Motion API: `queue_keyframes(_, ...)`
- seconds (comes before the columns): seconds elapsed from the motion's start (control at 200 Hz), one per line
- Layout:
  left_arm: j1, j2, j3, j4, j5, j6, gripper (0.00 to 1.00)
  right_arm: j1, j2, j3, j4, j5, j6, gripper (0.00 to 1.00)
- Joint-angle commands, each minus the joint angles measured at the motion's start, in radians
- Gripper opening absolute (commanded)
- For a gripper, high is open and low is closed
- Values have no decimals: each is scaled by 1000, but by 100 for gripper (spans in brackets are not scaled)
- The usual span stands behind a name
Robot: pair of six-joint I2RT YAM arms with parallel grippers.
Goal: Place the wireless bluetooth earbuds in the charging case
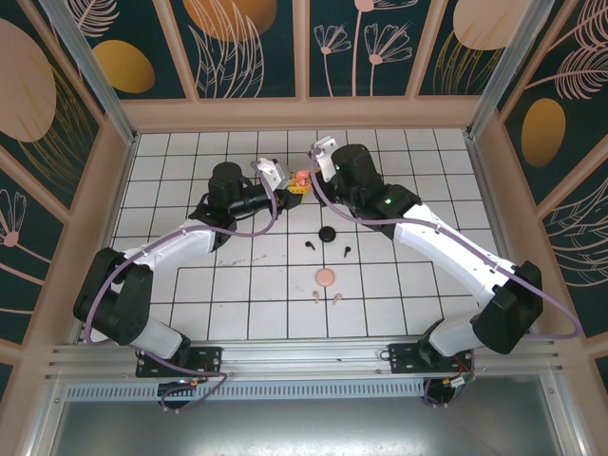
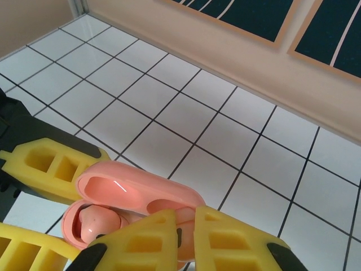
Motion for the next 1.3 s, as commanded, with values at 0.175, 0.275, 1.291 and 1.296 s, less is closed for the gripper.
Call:
queue_keyframes(0.175,-7,-25,29,44,33,-4,0,58,20,0,-14,57,-92,10)
queue_keyframes(0.275,-7,-22,27,52,34,-8,0,67,13,-9,-6,39,-105,10)
queue_keyframes(1.291,-7,44,20,167,70,-98,0,120,68,33,-44,50,-187,16)
queue_keyframes(1.296,-7,44,20,167,70,-98,0,120,69,33,-44,51,-188,16)
